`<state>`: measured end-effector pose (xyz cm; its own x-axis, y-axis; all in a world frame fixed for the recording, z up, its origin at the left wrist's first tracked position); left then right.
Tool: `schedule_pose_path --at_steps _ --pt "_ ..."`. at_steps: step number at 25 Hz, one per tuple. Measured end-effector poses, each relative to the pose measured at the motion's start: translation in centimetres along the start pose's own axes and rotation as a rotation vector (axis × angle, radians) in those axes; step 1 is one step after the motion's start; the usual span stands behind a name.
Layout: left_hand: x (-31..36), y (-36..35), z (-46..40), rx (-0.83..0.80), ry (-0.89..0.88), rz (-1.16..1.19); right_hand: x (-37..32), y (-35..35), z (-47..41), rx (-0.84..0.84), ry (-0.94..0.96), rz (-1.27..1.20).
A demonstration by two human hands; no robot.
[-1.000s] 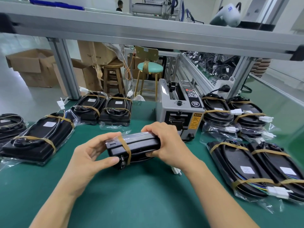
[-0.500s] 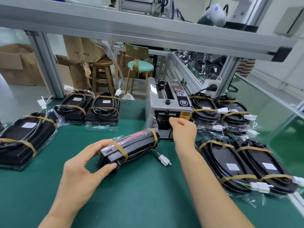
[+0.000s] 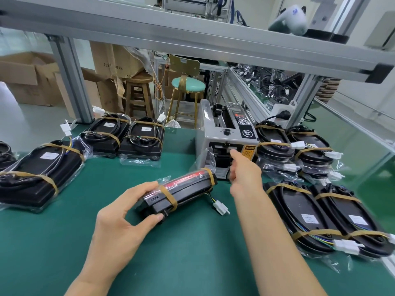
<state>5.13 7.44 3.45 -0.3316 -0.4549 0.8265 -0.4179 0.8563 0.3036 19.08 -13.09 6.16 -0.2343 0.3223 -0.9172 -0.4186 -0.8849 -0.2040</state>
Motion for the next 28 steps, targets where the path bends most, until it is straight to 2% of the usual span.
schedule_pose_path --at_steps 4,6,12,28 --pt "0.8 -1.0 0.7 0.056 0.005 0.018 0.8 0.6 7.4 -0.539 0.167 0.171" --pt "1.3 -1.4 1.1 0.081 0.002 0.032 2.3 0.6 10.2 -0.638 0.28 0.28" --pt "2.0 -1.6 1.6 0.115 -0.007 0.027 4.2 0.4 11.5 -0.544 0.415 0.541" --pt "1.5 -1.8 1.7 0.129 0.002 -0.001 4.5 -0.1 11.7 -0.51 0.43 0.581"
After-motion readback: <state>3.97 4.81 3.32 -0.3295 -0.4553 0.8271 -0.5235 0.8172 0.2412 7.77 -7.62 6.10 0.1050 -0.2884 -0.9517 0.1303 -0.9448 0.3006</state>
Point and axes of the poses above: each hand's wrist, its own z-axis away from the middle knuckle, its own y-axis out of the back of the hand, x = y × z, the point moved 3 cm from there along -z, towards the middle knuckle
